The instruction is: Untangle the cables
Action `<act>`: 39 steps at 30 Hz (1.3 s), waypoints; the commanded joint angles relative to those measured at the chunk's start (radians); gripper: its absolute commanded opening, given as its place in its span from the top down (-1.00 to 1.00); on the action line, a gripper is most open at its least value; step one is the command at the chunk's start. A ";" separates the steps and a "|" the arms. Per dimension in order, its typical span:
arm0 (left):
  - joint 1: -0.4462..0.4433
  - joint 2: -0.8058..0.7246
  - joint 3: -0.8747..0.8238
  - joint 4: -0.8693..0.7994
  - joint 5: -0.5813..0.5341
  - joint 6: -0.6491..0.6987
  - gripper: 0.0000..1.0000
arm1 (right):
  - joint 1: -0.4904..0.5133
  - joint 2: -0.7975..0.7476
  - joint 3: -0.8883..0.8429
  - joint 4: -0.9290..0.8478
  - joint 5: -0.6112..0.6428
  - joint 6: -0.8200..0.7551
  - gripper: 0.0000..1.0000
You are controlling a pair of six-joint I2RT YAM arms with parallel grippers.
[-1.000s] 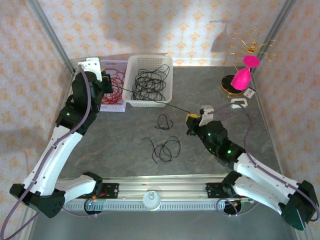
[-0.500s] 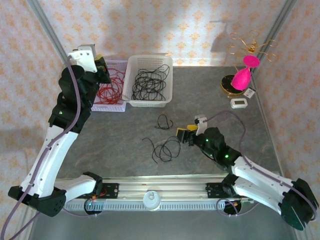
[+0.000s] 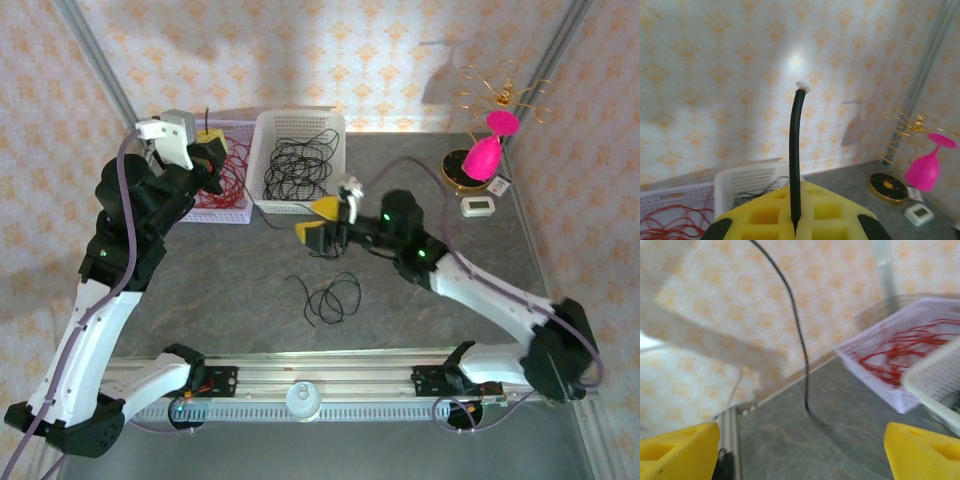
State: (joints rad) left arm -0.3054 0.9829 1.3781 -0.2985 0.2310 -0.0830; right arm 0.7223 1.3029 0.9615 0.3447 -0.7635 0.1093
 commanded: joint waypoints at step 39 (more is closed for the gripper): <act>-0.001 -0.106 -0.198 0.022 -0.023 -0.094 -0.33 | -0.028 0.534 0.775 -0.378 0.150 -0.014 1.00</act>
State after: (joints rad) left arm -0.3058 0.9100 1.2160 -0.2829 0.2672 -0.1864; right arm 0.7048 1.8397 1.6238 0.0418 -0.7761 0.0669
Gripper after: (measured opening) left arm 0.659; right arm 0.071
